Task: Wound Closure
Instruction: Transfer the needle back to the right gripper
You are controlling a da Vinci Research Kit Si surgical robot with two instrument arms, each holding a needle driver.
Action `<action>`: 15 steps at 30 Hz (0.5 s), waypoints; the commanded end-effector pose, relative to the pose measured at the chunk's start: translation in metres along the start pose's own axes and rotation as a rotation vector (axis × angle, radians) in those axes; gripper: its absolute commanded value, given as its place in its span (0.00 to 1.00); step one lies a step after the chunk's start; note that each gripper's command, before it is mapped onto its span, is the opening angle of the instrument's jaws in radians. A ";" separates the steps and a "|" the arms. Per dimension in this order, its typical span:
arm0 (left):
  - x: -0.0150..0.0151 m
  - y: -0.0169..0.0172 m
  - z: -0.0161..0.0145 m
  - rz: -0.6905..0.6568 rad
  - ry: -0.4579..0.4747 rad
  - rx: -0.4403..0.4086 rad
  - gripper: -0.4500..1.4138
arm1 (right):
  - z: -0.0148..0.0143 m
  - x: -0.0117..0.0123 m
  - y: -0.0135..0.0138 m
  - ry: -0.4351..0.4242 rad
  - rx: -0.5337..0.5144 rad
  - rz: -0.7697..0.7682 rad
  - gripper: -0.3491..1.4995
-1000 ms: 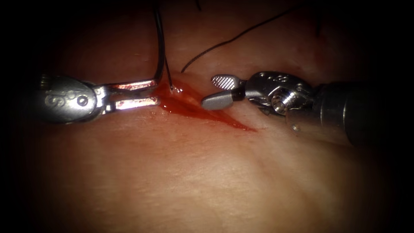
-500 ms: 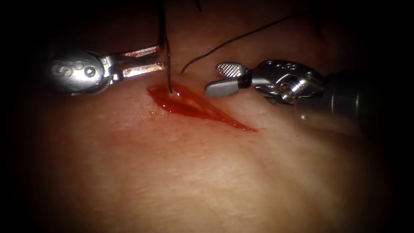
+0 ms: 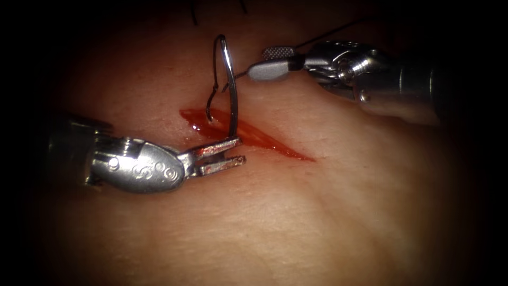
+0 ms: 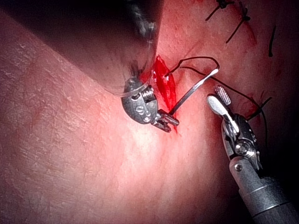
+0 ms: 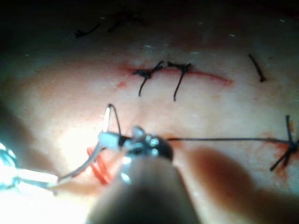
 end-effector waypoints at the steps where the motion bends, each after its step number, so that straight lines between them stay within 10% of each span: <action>1: -0.0002 0.0010 0.0007 -0.007 0.000 -0.001 0.00 | 0.0010 -0.0003 0.0004 0.005 0.022 0.008 0.48; 15: 0.0001 0.0018 0.0019 0.044 -0.008 -0.002 0.00 | 0.0019 -0.0046 0.0024 -0.055 0.142 0.082 0.44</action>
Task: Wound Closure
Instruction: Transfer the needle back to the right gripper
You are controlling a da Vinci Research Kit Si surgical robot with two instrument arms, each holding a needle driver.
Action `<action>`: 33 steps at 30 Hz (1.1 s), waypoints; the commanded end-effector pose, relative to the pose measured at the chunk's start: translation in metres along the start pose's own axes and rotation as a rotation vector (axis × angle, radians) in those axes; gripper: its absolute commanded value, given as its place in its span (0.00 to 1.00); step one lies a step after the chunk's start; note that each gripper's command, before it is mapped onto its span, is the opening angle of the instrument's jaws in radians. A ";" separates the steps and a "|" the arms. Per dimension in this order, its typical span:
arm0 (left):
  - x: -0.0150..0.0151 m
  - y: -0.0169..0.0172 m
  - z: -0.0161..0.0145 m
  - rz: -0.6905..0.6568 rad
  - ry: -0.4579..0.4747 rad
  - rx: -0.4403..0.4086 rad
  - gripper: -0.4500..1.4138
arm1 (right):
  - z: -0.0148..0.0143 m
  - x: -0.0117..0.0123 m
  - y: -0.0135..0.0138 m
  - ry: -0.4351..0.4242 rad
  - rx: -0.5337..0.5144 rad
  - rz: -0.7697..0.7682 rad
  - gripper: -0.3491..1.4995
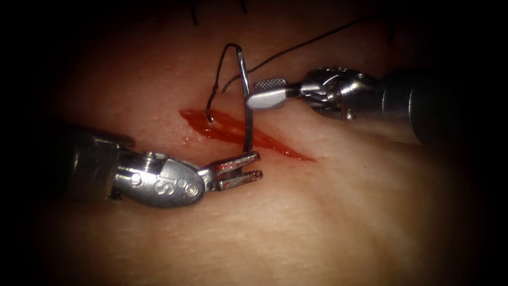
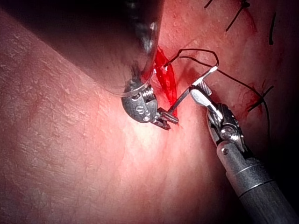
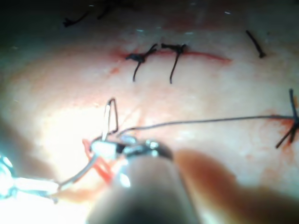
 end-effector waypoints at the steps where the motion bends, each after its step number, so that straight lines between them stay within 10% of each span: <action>1: -0.0002 0.0008 0.0006 -0.001 -0.001 -0.006 0.00 | 0.0010 0.0002 0.0003 0.002 0.002 0.000 0.44; 21: -0.0005 0.0010 0.0012 0.027 -0.022 -0.029 0.00 | 0.0026 0.0007 0.0001 0.002 0.003 0.002 0.18; 33: -0.0005 0.0010 0.0013 0.038 -0.025 -0.031 0.00 | 0.0034 0.0006 -0.0002 -0.002 0.006 0.007 0.33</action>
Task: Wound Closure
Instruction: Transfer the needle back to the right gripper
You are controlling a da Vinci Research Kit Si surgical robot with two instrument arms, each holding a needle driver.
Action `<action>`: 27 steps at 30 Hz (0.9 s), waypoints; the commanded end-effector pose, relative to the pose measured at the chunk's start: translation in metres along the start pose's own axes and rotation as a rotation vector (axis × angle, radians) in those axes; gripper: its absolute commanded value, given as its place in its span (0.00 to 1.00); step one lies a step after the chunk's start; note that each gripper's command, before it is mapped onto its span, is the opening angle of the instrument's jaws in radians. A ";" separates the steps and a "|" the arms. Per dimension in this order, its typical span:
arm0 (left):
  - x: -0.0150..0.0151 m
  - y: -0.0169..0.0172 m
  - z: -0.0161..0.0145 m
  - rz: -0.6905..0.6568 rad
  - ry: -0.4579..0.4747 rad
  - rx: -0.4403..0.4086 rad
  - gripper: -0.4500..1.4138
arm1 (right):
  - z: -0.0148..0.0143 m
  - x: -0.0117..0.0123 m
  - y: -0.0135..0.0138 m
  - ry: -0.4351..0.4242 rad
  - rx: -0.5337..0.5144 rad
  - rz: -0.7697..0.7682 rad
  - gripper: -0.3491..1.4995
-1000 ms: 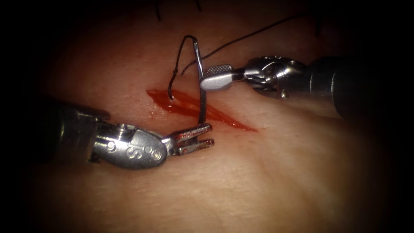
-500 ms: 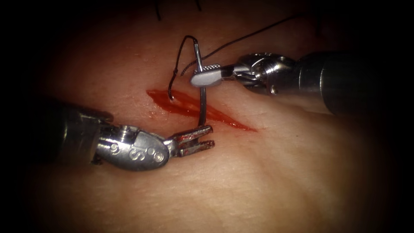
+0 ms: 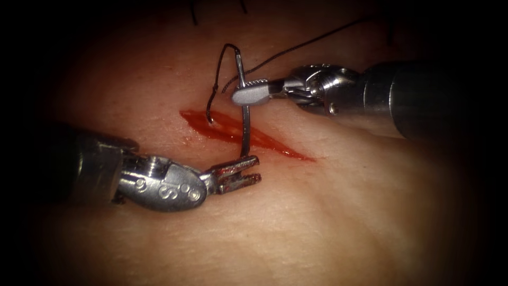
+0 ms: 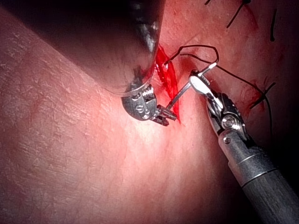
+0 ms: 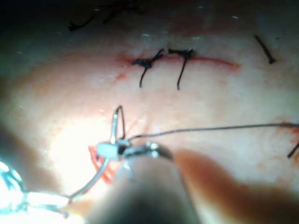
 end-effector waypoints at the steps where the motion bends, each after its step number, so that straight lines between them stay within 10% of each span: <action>1: -0.0001 0.0008 0.0006 0.001 0.001 -0.001 0.00 | 0.0009 0.0001 0.0004 0.001 0.002 -0.001 0.34; 11: -0.0001 0.0007 0.0008 0.001 0.001 -0.001 0.00 | 0.0016 0.0000 0.0003 0.003 0.002 -0.001 0.51; 14: -0.0001 0.0007 0.0009 0.000 0.001 -0.001 0.00 | 0.0018 0.0000 0.0001 -0.006 0.004 0.004 0.41; 17: -0.0001 0.0007 0.0009 0.000 0.000 -0.001 0.00 | 0.0017 0.0000 0.0001 -0.013 0.003 -0.019 0.00; 27: -0.0001 0.0003 0.0009 -0.002 0.004 -0.004 0.00 | 0.0008 0.0004 0.0003 -0.016 -0.009 -0.016 0.00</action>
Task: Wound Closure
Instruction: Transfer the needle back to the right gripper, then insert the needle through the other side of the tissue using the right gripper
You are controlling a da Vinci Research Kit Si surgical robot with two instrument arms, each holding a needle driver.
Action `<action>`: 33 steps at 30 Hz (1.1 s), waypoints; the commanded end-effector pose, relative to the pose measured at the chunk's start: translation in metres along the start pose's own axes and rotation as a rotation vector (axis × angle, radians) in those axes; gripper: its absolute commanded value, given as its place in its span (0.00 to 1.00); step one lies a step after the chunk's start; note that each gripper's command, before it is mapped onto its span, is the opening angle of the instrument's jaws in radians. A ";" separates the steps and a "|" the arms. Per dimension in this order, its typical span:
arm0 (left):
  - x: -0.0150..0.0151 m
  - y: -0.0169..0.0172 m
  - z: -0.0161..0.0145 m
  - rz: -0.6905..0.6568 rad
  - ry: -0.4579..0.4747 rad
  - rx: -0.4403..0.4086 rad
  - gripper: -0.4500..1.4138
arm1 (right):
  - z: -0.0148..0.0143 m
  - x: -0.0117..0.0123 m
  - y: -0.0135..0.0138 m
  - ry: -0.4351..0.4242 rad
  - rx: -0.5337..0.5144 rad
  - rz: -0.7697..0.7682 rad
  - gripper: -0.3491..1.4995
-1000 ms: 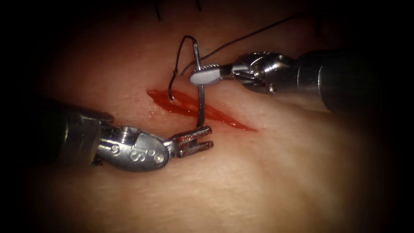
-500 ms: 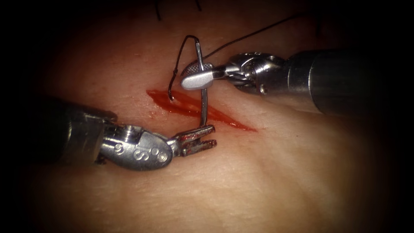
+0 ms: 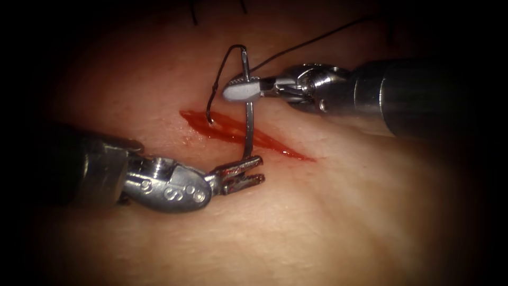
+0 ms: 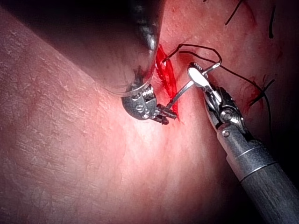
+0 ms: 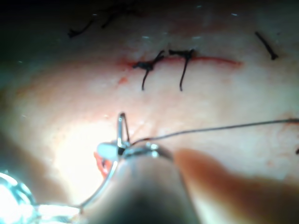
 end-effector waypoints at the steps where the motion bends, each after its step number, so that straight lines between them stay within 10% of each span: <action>1: 0.0000 0.0005 0.0004 -0.004 -0.004 0.000 0.23 | 0.0005 0.0001 0.0004 -0.002 -0.002 -0.006 0.00; 4: 0.0000 -0.0001 -0.0001 -0.243 0.035 -0.028 0.65 | -0.0001 0.0008 0.0007 0.029 -0.029 -0.049 0.00; 8: -0.0002 -0.0002 -0.0019 -0.472 0.087 -0.089 0.84 | -0.0012 0.0018 0.0017 0.067 -0.081 -0.110 0.00; 12: -0.0020 -0.0008 -0.0049 -0.532 0.126 -0.150 0.65 | -0.0014 0.0018 0.0016 0.078 -0.087 -0.138 0.00; 18: -0.0067 -0.0034 -0.0063 -0.641 0.080 -0.162 0.00 | -0.0011 0.0028 0.0000 0.100 -0.100 -0.233 0.00; 33: -0.0170 -0.0052 0.0021 -0.666 -0.201 -0.263 0.00 | 0.0003 0.0037 -0.0032 0.126 -0.185 -0.439 0.00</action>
